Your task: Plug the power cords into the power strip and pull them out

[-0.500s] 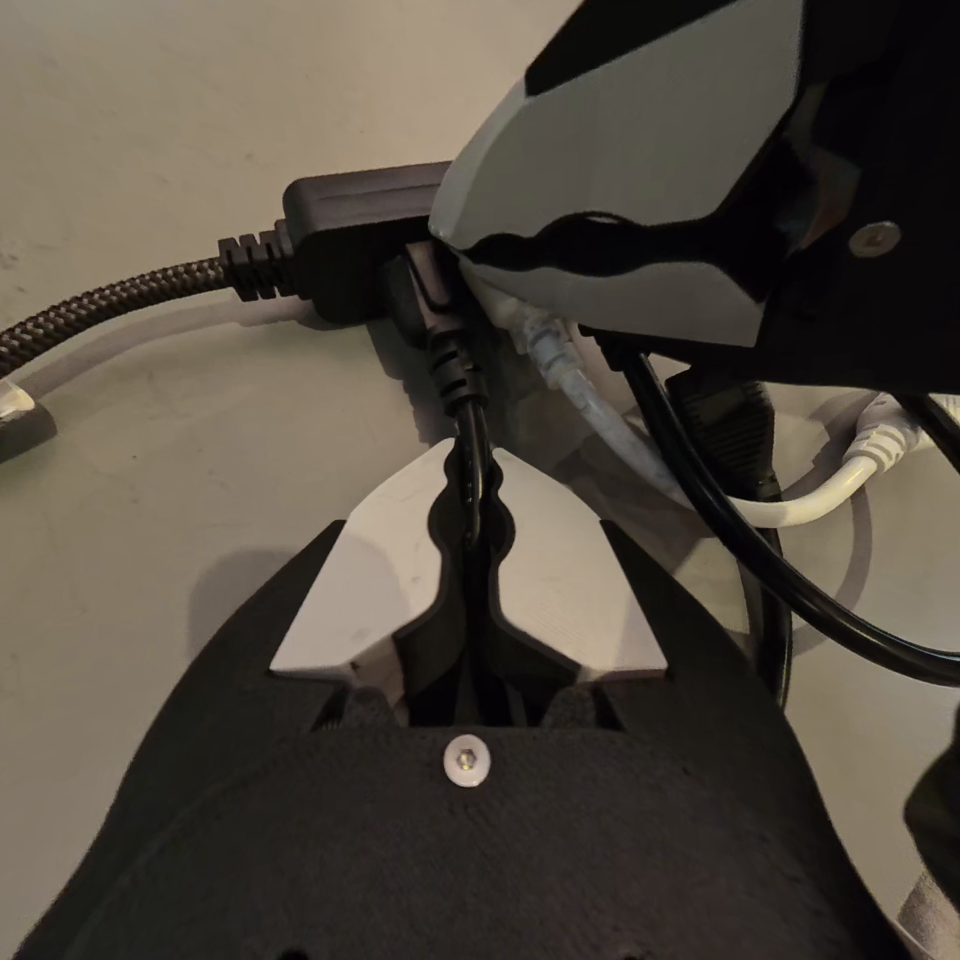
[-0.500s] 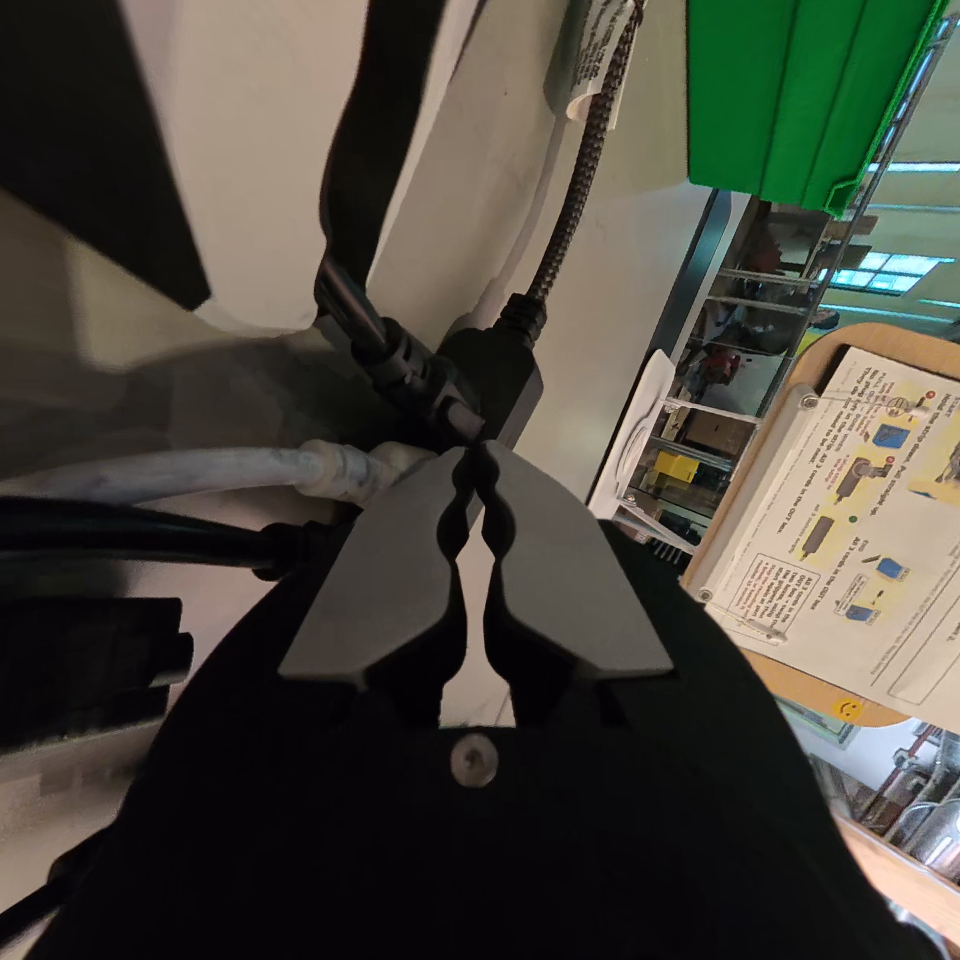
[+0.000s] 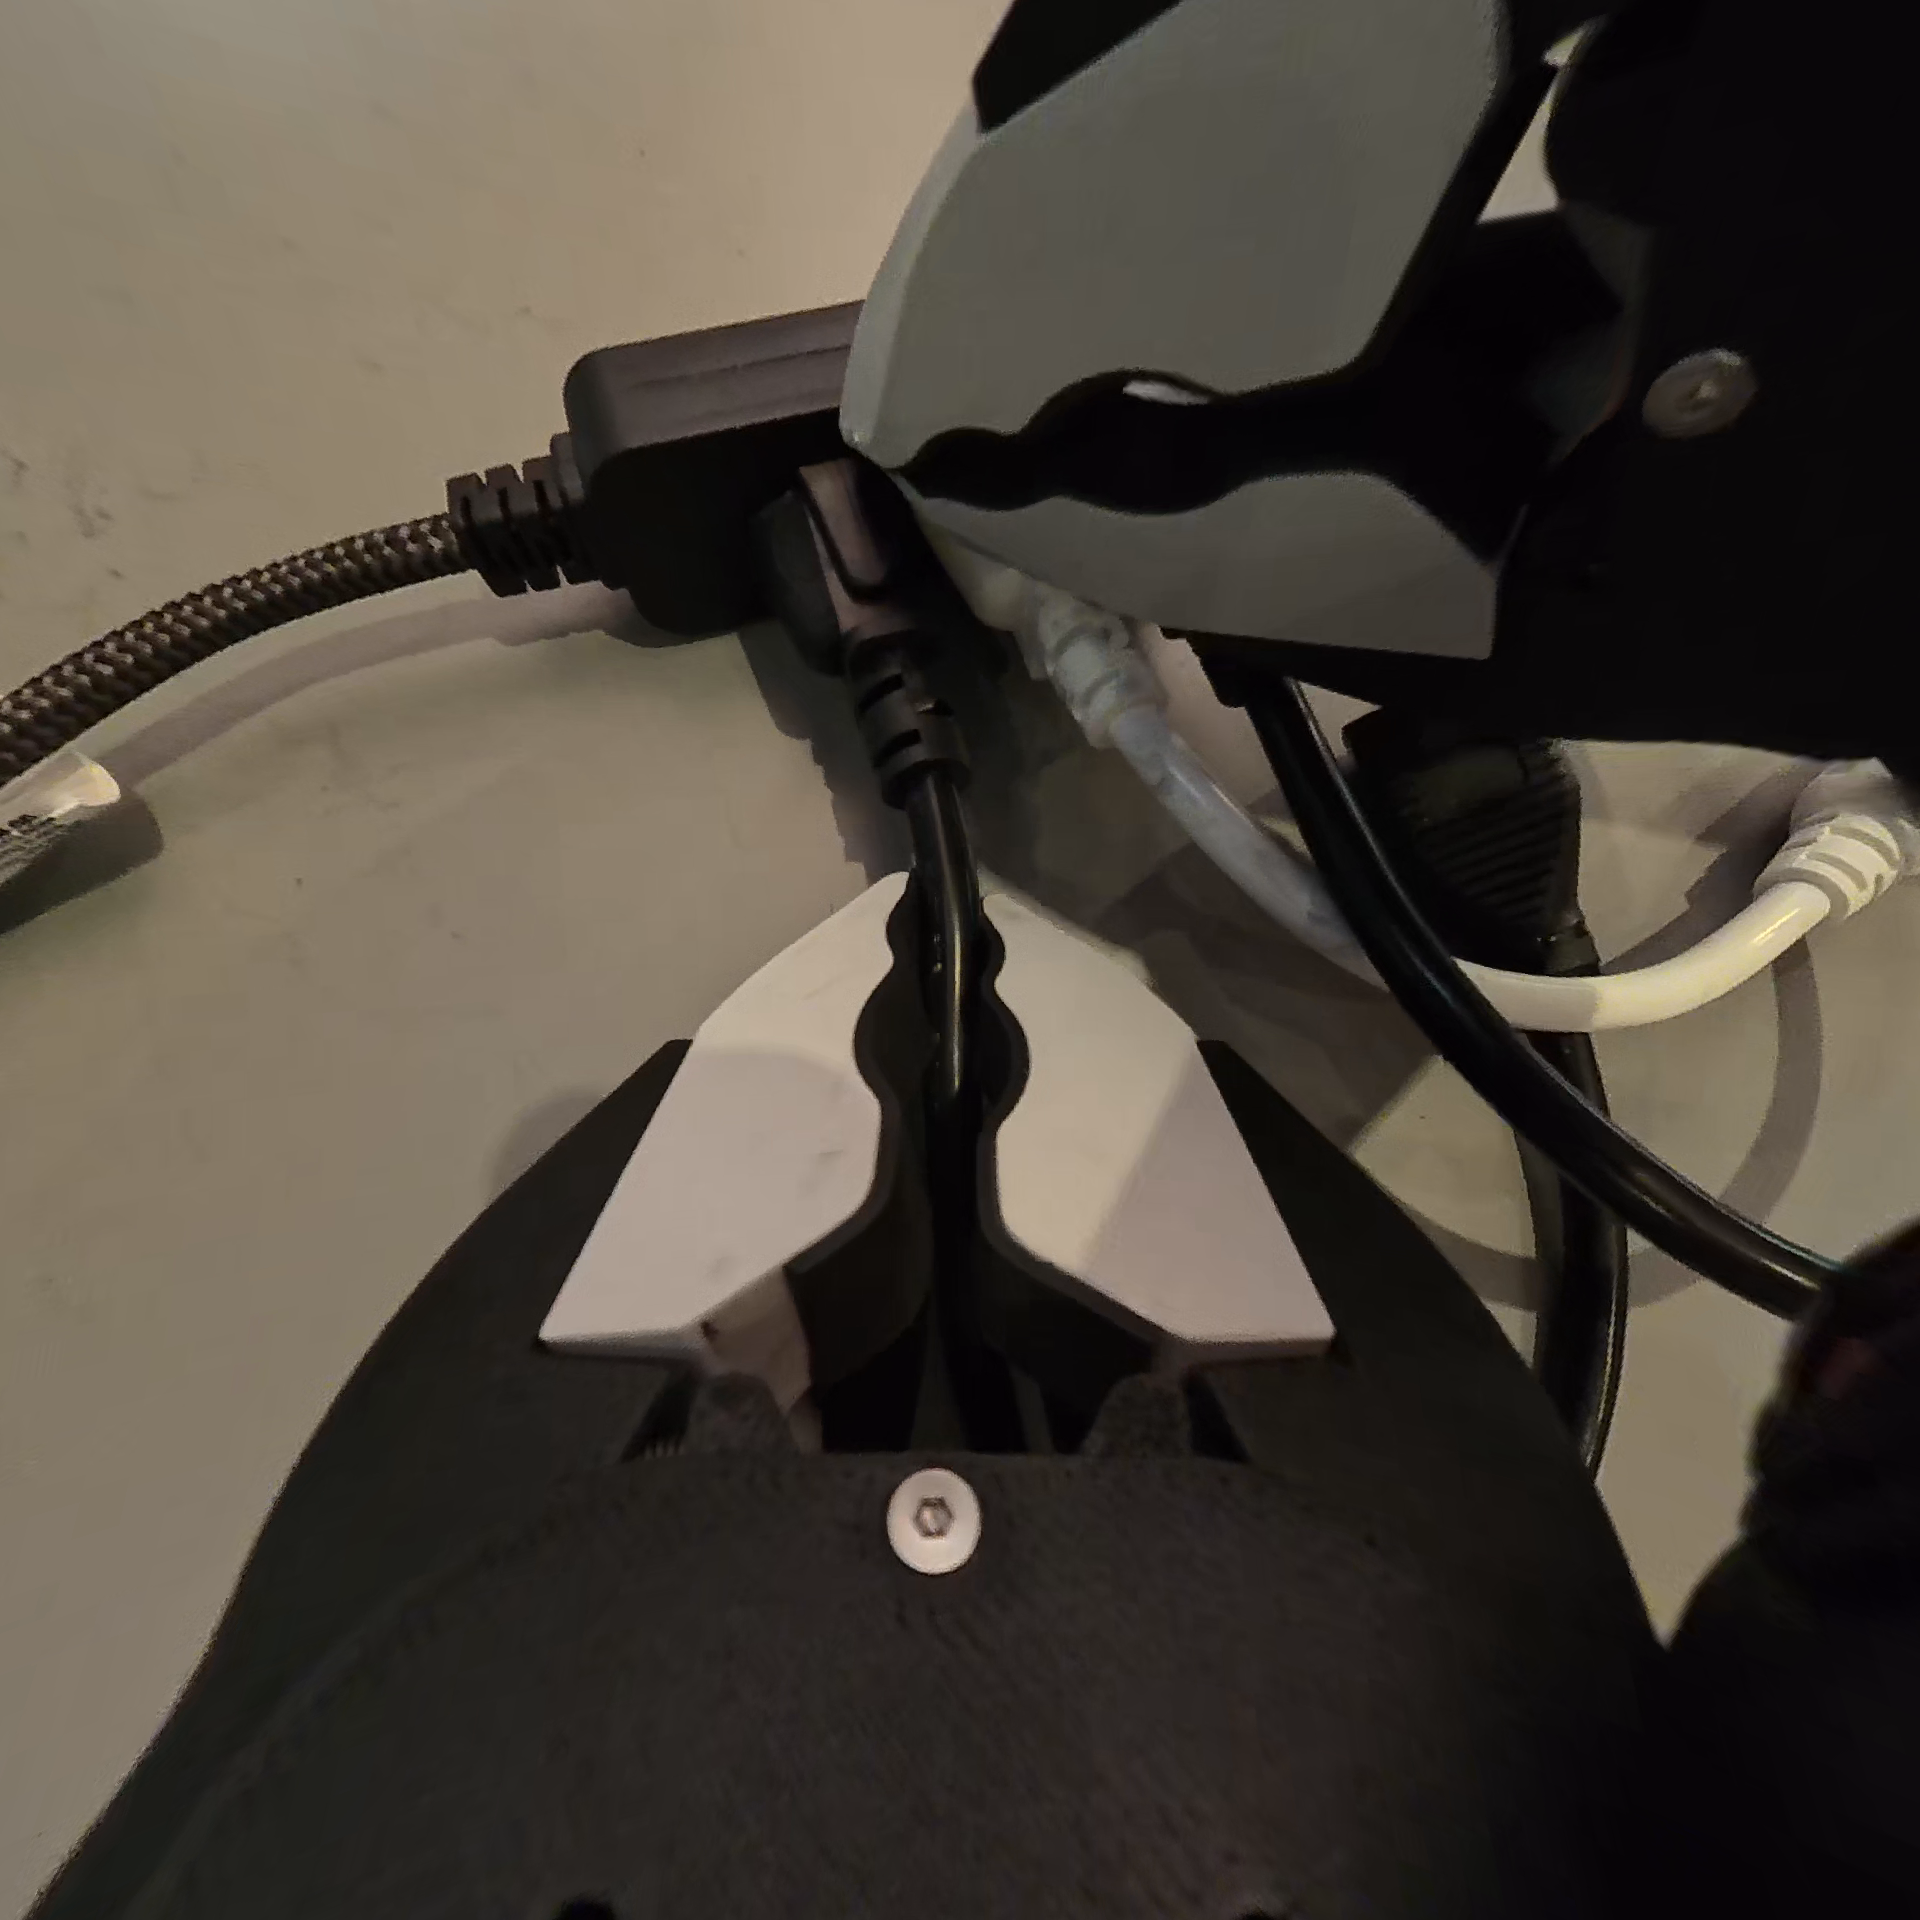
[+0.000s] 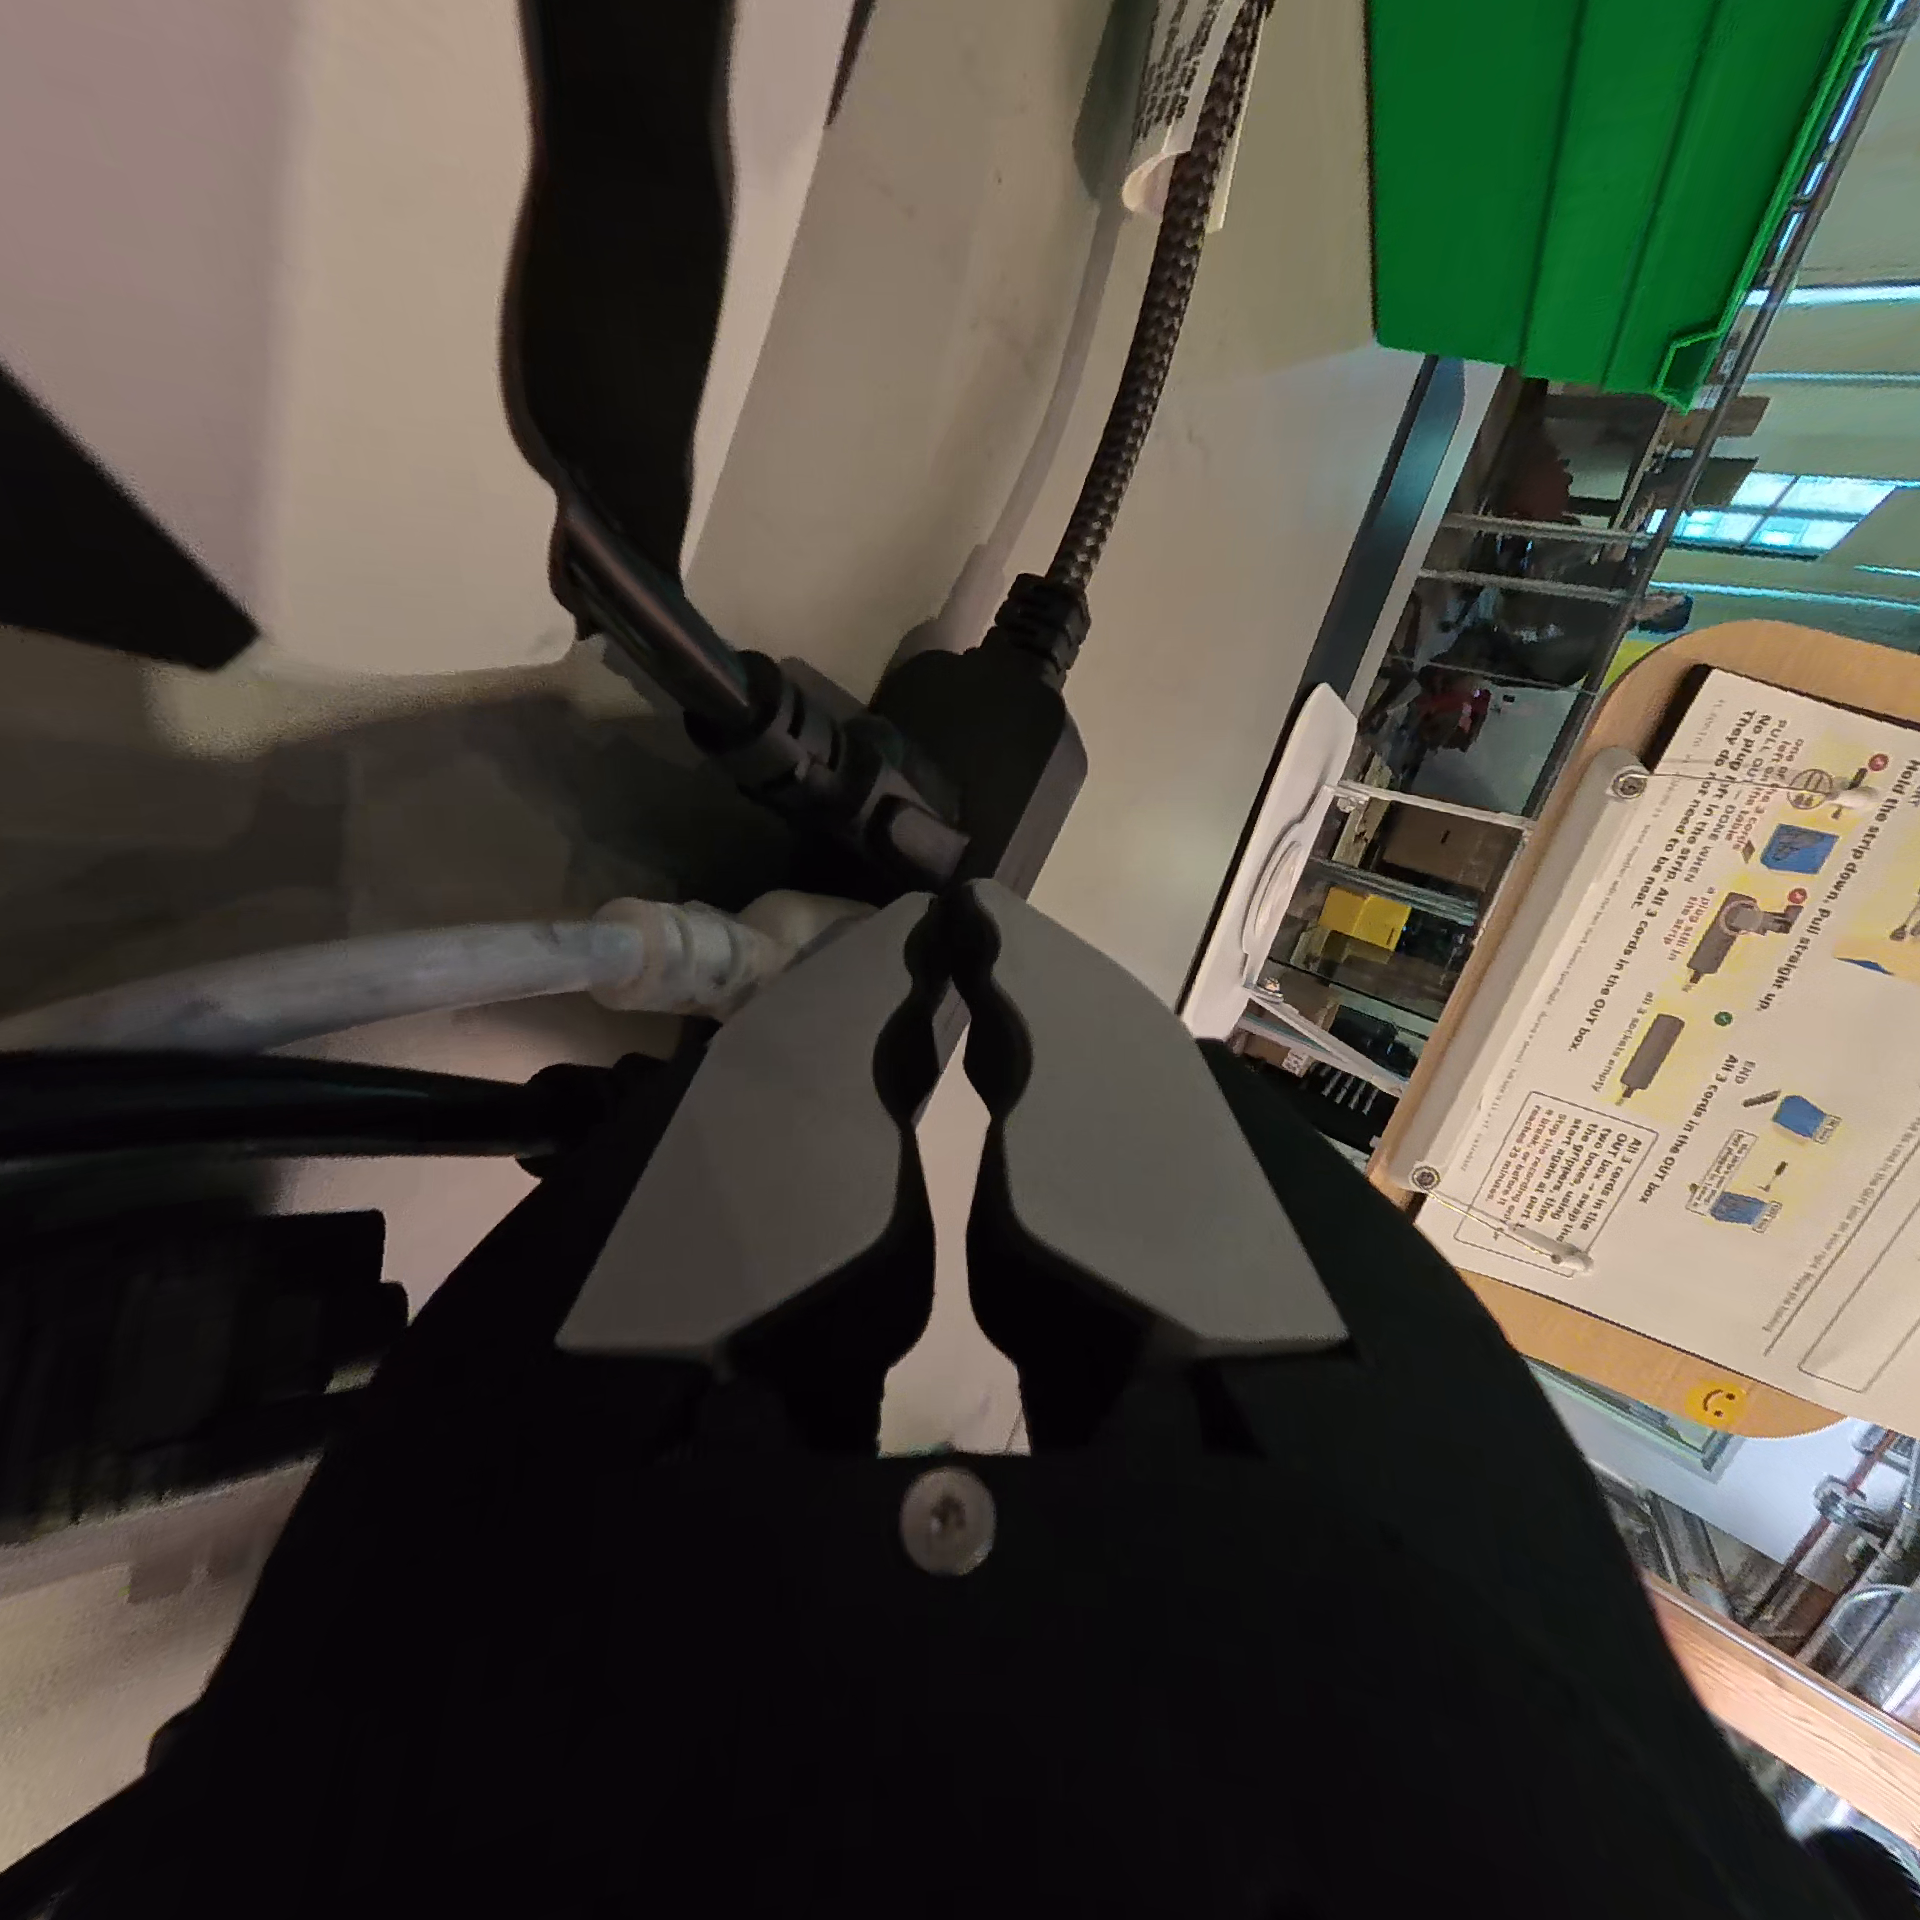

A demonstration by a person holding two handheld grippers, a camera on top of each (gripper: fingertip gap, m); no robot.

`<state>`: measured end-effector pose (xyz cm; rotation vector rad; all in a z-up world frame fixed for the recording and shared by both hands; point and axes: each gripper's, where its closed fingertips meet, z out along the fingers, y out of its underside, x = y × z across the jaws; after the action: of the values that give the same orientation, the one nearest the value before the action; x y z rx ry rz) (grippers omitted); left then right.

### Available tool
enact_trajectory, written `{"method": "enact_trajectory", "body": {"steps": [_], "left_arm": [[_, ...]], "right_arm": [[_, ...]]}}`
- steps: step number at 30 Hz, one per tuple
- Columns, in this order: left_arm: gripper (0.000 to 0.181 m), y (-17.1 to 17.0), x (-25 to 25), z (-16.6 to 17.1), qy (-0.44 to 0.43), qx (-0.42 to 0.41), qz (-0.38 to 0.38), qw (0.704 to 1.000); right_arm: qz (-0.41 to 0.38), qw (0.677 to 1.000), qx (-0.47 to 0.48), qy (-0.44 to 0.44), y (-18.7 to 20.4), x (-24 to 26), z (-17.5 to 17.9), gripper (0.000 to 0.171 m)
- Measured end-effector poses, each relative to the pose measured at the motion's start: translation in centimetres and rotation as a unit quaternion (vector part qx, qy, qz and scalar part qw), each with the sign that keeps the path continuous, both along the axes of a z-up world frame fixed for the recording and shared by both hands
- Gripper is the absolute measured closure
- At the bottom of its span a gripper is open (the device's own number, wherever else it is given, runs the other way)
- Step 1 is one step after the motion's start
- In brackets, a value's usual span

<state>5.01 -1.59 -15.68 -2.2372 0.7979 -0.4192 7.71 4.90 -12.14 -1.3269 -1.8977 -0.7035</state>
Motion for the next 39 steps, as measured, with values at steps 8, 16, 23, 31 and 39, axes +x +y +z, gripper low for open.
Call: {"method": "enact_trajectory", "body": {"steps": [8,16,23,31,39], "left_arm": [[0.177,-0.3,-0.1,0.0,-0.003,0.001,0.006,1.000],[0.177,-0.5,-0.3,0.0,0.000,-0.001,0.015,1.000],[0.177,-0.9,-0.5,0.0,0.000,0.003,0.028,1.000],[0.177,-1.3,-0.9,0.0,-0.004,0.005,0.040,0.999],[0.176,-1.9,-1.1,0.0,-0.002,0.007,0.053,0.999]], "right_arm": [[-0.004,1.000,-0.006,0.027,0.0,0.0,0.0,0.166],[-0.015,0.999,-0.012,0.047,-0.1,0.0,-0.1,0.167],[-0.019,0.998,-0.011,0.066,-0.2,-0.1,-0.1,0.166],[-0.031,0.996,-0.003,0.079,-0.3,-0.3,-0.1,0.166],[-0.037,0.992,-0.009,0.119,-0.4,-0.5,0.0,0.166]]}}
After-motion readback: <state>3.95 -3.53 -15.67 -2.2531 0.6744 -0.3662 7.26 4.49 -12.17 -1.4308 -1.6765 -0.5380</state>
